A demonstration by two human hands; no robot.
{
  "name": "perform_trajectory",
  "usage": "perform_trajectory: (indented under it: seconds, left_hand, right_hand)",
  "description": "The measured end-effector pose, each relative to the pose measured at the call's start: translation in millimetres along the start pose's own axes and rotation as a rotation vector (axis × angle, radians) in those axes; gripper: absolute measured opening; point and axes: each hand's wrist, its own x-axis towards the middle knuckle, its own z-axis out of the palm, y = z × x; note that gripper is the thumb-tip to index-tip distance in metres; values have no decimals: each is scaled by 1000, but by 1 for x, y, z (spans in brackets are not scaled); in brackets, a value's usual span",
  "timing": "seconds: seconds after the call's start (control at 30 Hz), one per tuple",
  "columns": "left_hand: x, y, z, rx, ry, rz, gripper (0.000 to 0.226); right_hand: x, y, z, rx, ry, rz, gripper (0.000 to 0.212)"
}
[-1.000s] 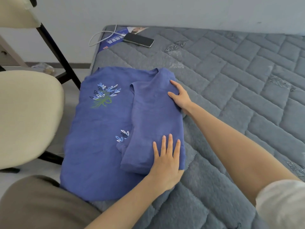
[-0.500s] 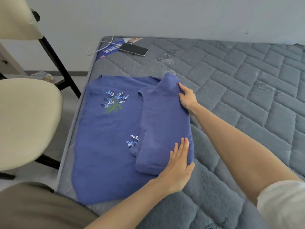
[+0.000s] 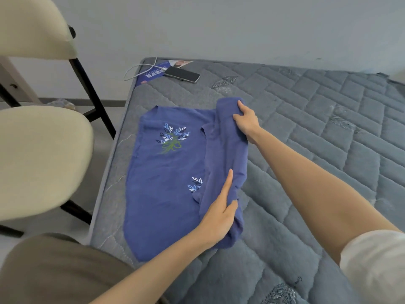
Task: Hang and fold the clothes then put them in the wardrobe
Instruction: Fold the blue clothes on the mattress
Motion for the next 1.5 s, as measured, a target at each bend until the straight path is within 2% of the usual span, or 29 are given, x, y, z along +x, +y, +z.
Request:
perform_trajectory:
  seconds: [0.2,0.3,0.37,0.47,0.63,0.77,0.9,0.97,1.1,1.13,1.23,1.3,1.37,1.5]
  left_hand:
    - [-37,-24,-66,-197,121,-143,60]
    - [-53,-43,-93,-271,179,-232,62]
    - [-61,-57,-107,-340,176,-305,59]
    - [-73,-73,-123,-401,166,-395,52]
    - [-83,-89,-141,-460,151,-463,52]
    - [-85,-100,-154,-461,110,-524,59]
    - [-87,-105,-160,-455,58,-593,52]
    - [-86,-103,-164,-444,33,-627,51]
    - [-78,-88,-177,-478,-40,-654,62]
    - [-74,-84,-179,-467,-41,-650,57]
    - [-63,-80,-178,-399,106,-658,31]
    - [-57,-85,-175,-238,225,-647,16]
    - [-56,-90,-173,-137,279,-655,14]
    - [-60,-99,-179,-167,294,-721,15]
  right_hand:
    - [-12,-46,55,-95,-83,-30,65]
    - [-18,-64,90,-148,-164,-28,58]
    - [-24,-72,113,-138,-241,-15,54]
    - [-33,-83,144,-163,-304,-12,64]
    - [-43,-100,187,-224,-395,-5,67]
    - [-49,-100,209,-211,-515,-37,67]
    - [-51,-91,217,-168,-605,-99,66]
    - [-51,-89,217,-157,-578,-135,62]
    - [-55,-84,205,-129,-409,-200,49]
    - [-57,-81,198,-118,-381,-211,47]
    - [-64,-71,174,-100,-316,-237,42]
    - [-68,-61,159,-118,-284,-221,41]
    - [-73,-49,145,-117,-258,-184,40]
    - [-83,-25,123,-103,-194,-122,38]
